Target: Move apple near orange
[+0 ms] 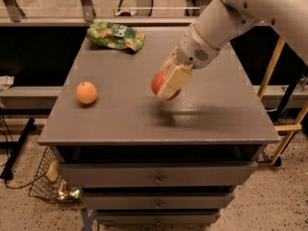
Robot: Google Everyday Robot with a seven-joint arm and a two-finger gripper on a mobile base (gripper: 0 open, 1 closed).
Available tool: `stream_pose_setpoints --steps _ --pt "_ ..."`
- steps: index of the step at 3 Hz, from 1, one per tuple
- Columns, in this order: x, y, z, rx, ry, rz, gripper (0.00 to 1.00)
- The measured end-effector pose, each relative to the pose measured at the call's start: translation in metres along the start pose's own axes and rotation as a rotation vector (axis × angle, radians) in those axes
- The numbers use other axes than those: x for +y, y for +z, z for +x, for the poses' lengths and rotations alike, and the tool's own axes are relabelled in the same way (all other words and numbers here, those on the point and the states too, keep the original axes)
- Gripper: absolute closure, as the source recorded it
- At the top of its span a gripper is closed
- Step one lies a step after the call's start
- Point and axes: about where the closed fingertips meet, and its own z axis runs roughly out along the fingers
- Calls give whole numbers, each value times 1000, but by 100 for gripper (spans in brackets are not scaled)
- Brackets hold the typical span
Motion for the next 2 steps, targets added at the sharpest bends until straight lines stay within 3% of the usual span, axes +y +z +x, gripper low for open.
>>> stream_pose_setpoints --steps 2 --pt "12 43 -80 -55 -194 -140 100"
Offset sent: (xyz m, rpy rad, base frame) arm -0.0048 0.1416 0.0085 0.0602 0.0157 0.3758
